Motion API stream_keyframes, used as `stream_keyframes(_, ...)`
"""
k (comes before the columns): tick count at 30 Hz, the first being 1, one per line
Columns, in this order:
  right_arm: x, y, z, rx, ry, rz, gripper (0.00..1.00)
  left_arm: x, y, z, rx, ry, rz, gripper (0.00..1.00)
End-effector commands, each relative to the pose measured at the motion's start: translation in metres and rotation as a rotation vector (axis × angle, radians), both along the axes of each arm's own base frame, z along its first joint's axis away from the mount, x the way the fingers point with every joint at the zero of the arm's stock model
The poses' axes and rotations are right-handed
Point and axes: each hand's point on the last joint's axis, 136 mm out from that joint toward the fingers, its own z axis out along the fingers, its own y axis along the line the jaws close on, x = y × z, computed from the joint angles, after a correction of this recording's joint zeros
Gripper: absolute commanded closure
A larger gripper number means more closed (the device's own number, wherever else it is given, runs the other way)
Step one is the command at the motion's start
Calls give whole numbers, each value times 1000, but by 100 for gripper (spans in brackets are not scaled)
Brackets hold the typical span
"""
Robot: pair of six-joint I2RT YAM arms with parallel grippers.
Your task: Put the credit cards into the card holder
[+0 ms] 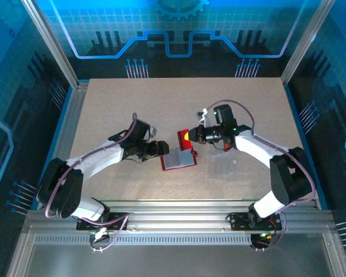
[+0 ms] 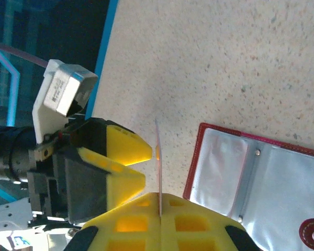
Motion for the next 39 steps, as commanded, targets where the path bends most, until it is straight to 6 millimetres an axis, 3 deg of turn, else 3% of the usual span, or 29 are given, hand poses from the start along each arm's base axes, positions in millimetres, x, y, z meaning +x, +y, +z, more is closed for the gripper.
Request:
stream_keyframes(1,2,9,-19,28,-19,17,100,-8,9,-27,209,31,-64,29)
stream_keyframes(8,-4,7,-47,-12,13,14,100,6,0,-53,319,51,-59,30)
stream_keyframes(15,-5,5,-68,-82,27,7,100,7,5,-74,387,90,-55,39)
stream_keyframes(25,12,9,-86,-90,48,-37,100,-3,7,-84,381,119,-51,49)
stream_keyframes(32,15,18,-84,-42,61,-44,100,-4,6,-86,370,124,-50,50)
stream_keyframes(39,12,24,-96,-52,83,-39,100,-7,5,-87,359,131,-49,51)
